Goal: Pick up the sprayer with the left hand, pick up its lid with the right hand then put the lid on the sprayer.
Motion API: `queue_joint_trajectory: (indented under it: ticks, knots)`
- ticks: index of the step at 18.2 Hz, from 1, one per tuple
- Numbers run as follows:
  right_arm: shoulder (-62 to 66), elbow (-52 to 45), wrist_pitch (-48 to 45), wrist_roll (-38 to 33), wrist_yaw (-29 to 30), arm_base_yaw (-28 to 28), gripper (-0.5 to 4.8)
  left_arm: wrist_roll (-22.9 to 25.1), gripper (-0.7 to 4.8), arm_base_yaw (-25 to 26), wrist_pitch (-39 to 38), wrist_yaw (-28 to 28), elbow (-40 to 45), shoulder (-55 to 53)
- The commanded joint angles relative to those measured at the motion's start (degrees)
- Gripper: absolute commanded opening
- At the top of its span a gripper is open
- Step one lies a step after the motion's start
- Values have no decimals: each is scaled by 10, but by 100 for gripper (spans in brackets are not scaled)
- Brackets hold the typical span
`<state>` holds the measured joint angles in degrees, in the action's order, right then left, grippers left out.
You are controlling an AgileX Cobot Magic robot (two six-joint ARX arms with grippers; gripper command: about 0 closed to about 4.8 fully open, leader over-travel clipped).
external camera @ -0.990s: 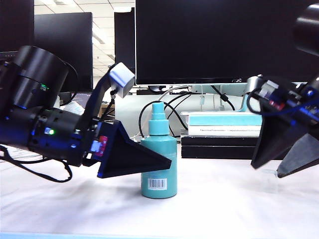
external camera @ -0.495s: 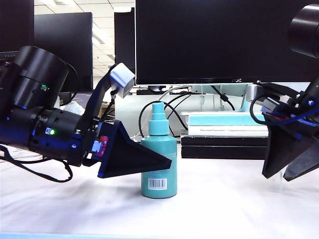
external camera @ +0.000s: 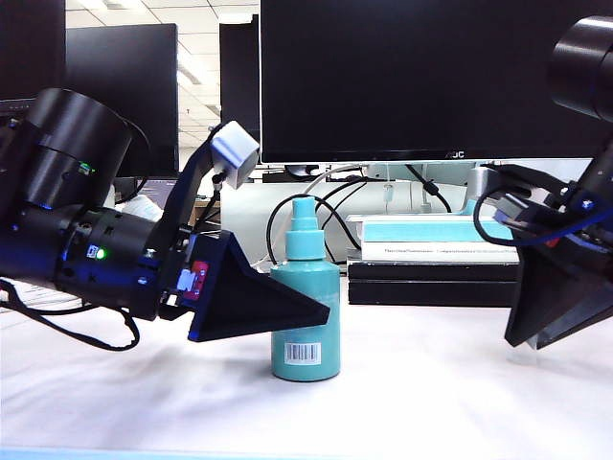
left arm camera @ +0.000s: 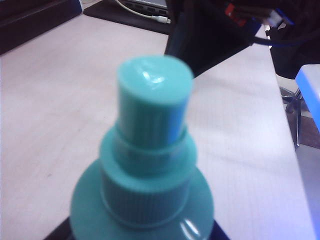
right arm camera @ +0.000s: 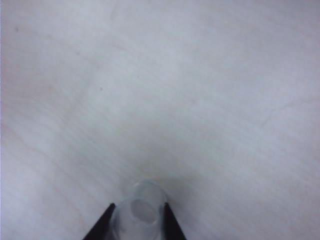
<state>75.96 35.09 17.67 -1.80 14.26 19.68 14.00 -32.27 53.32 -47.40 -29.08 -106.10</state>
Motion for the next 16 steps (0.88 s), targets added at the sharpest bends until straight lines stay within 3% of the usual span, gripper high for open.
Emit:
queue_joint_trajectory:
  ticks: [1, 6, 14, 16]
  knots:
    - [-2, 1, -12, -11, 3, 0, 85, -7, 268, -1, -6, -3, -1, 0]
    - [-56, 21, 10, -19, 62, 0, 85, -5, 268, -1, -19, -4, -1, 0]
    - [-89, 207, 177, -5, 194, 15, 85, -5, 269, -6, -20, -60, -1, 0]
    - [-87, 228, 199, 5, 191, 40, 85, 7, 274, -17, -21, -55, -1, -1]
